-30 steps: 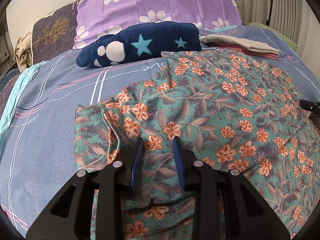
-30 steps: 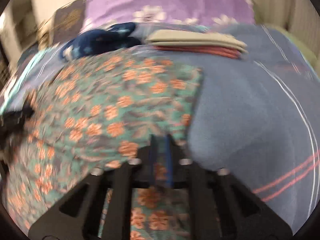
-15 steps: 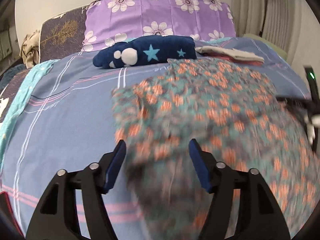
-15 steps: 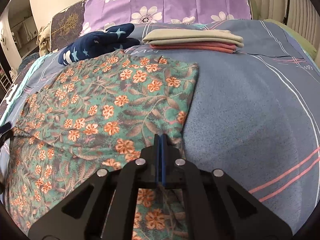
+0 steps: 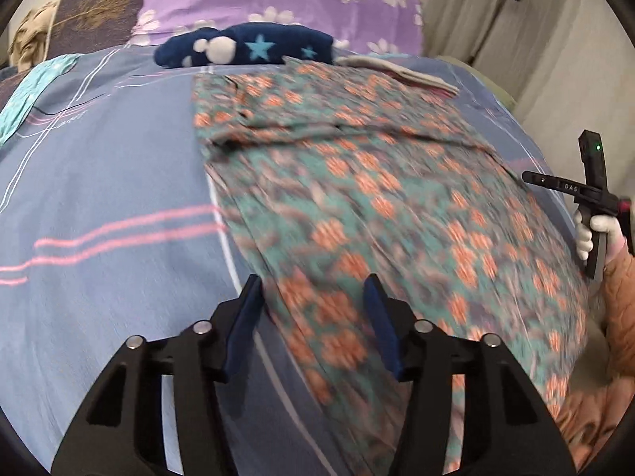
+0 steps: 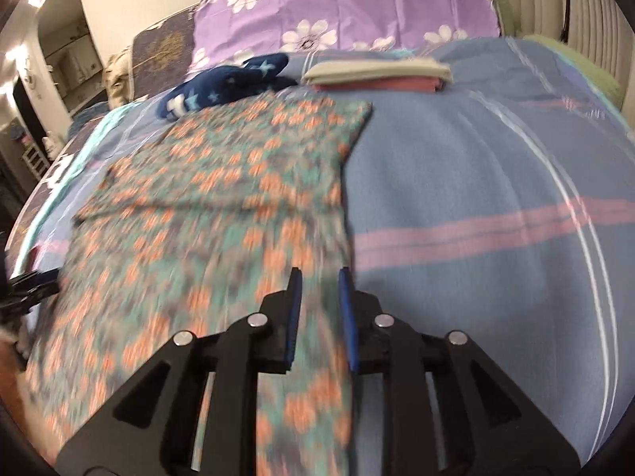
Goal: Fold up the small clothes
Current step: 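Grasp the hem with the left gripper and lift it while the right gripper holds the hem too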
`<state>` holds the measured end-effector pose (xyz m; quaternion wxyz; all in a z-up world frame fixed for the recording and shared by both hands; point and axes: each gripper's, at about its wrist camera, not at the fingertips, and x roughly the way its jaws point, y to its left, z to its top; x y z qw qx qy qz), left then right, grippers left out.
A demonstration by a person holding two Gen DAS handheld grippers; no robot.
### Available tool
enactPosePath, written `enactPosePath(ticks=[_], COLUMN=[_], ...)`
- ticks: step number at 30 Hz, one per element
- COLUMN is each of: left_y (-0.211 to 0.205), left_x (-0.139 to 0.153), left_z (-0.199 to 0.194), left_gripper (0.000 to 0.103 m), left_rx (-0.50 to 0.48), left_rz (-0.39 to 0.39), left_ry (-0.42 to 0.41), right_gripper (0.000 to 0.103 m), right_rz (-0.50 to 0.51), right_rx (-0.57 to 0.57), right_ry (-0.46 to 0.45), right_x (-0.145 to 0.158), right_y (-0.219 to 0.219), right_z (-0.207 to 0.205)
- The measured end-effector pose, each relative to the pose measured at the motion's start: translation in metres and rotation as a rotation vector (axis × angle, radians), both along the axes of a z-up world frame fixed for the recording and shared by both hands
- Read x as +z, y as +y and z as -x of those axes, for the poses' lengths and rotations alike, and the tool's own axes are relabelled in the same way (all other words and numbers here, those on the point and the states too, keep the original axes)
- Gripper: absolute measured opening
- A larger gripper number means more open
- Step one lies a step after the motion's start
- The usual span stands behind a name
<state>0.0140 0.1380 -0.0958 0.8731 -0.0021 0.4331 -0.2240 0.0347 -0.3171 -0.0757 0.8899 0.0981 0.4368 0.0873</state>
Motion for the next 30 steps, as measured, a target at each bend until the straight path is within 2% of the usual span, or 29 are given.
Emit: enactPosePath(ticks=[1, 4, 7, 13, 17, 23, 28, 29, 30], left_y=[-0.002, -0.003, -0.001, 0.010, 0.018, 0.023, 0.024, 0.023, 0.021], left_x=[0.000, -0.001, -0.001, -0.003, -0.005, -0.008, -0.011, -0.012, -0.011], left_z=[0.005, 0.018, 0.034, 0.064, 0.087, 0.117, 0.127, 0.127, 0.126], left_gripper=[0.045, 0.040, 0.039, 0.041, 0.041, 0.041, 0.041, 0.039, 0.031], left_rx=[-0.012, -0.038, -0.057, -0.065, -0.069, -0.102, -0.108, -0.103, -0.096], left_rz=[-0.001, 0.024, 0.042, 0.090, 0.157, 0.219, 0.266, 0.275, 0.282], left_ry=[-0.003, 0.006, 0.013, 0.040, 0.070, 0.082, 0.087, 0.085, 0.081], right_gripper=[0.020, 0.021, 0.021, 0.021, 0.021, 0.022, 0.029, 0.029, 0.029], right_rz=[-0.017, -0.044, -0.124, -0.194, -0.265, -0.295, -0.326, -0.319, -0.306], right_rx=[0.007, 0.005, 0.008, 0.031, 0.043, 0.064, 0.082, 0.085, 0.088], right_ry=[0.017, 0.033, 0.029, 0.013, 0.015, 0.026, 0.026, 0.025, 0.024], right_x=[-0.005, -0.013, -0.016, -0.020, -0.023, -0.023, -0.025, -0.024, -0.024], right_y=[-0.003, -0.008, -0.017, -0.030, -0.037, -0.034, -0.031, -0.027, -0.024], right_z=[0.012, 0.039, 0.068, 0.124, 0.152, 0.170, 0.174, 0.170, 0.166])
